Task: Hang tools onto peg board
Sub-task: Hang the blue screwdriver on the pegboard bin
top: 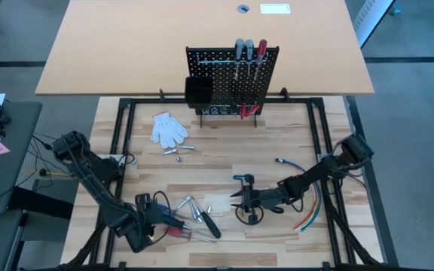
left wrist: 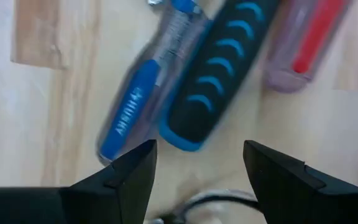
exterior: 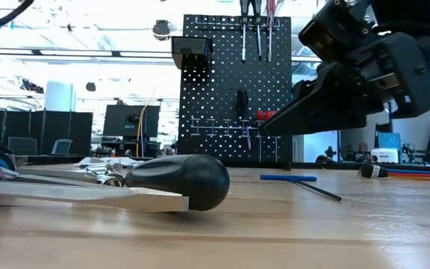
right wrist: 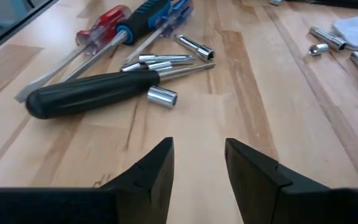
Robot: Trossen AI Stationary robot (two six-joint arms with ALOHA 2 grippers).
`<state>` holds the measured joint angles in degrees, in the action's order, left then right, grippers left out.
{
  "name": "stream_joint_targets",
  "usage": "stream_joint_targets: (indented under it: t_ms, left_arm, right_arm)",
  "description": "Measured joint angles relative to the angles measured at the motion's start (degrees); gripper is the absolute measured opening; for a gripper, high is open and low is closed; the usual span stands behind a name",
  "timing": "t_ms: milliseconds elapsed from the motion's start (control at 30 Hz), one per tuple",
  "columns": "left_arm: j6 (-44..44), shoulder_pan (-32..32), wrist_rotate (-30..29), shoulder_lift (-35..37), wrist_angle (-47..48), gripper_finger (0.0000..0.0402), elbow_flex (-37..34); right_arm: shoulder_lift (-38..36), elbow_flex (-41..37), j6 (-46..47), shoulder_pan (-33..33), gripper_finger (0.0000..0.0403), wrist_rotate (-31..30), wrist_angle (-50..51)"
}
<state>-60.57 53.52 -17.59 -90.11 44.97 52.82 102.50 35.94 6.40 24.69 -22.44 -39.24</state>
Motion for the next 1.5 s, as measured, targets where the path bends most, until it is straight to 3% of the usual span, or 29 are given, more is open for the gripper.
stream_joint_targets:
  t_ms: [100,367,567,700,867,1333,1500]
  left_arm:
    - [3.24,-0.68,-1.71,0.0,-1.86,0.0235,-1.55]
    - [18.2,-4.52,-1.63,0.0,-18.12,0.0235,-6.74]
    - [20.71,-6.95,3.03,0.0,-19.88,0.023,-8.17]
    - [20.73,-7.08,3.66,0.0,-19.81,0.0202,-8.16]
    - [19.09,-7.06,4.82,0.0,-15.67,0.0144,-5.24]
    - [18.48,-7.1,3.41,0.0,7.78,0.0142,15.68]
    - [13.94,-8.39,4.6,0.0,11.66,0.0142,18.38]
  right_arm:
    - [0.0,0.0,0.04,-0.2,0.0152,-0.04,0.09]
    - [0.0,0.0,0.06,0.41,0.0152,-0.2,0.28]
    - [0.0,0.0,0.15,0.28,0.0152,-0.17,0.28]
    - [0.0,0.0,0.15,0.28,0.0152,-0.17,0.29]
    - [0.0,0.0,0.15,0.28,0.0152,-0.15,0.28]
    - [0.03,0.13,0.17,0.97,0.0152,-0.06,-2.4]
    - [0.02,6.13,0.11,0.62,0.0152,5.03,-0.67]
